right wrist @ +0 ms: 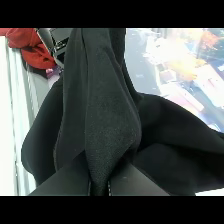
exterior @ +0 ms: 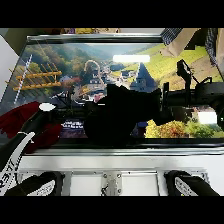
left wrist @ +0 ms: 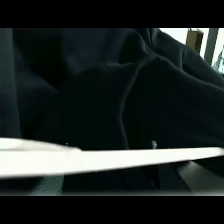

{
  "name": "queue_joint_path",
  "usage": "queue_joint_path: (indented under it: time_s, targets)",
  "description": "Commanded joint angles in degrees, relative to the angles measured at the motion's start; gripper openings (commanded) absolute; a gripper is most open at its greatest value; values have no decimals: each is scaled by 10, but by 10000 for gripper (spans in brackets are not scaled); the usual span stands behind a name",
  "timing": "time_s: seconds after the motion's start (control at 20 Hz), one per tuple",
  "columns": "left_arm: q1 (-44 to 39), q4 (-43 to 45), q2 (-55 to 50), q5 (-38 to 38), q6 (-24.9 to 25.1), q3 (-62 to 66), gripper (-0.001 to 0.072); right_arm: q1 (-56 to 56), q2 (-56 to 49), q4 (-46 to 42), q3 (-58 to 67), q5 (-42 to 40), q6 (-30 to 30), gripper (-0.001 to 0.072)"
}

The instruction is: Fold the clothes and pants, and hang the long-sleeved shirts on hangers.

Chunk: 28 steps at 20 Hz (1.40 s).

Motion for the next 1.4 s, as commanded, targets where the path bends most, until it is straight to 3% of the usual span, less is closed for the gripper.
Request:
queue_joint_path:
  time_s: [0.0, 0.15, 0.2, 0.35, 0.75, 1.35]
  targets:
    - [-22, -4, -5, -13, 6, 2, 555, 0, 0, 0, 0, 0, 0, 27]
    - [-63, -3, -5, 16, 5, 2, 553, 0, 0, 0, 0, 0, 0, 27]
    - [-65, -4, -5, 24, 5, 2, 459, 0, 1, 0, 0, 0, 0, 27]
    - [-45, -3, -2, 24, 4, 2, 27, 0, 3, 0, 1, 0, 1, 27]
    - [52, 76, 75, 20, -17, 2, 25, -1, 81, 0, 1, 70, 39, 27]
    - [66, 76, 27, 33, -16, 12, 25, 3, 160, 1, 1, 101, 109, 26]
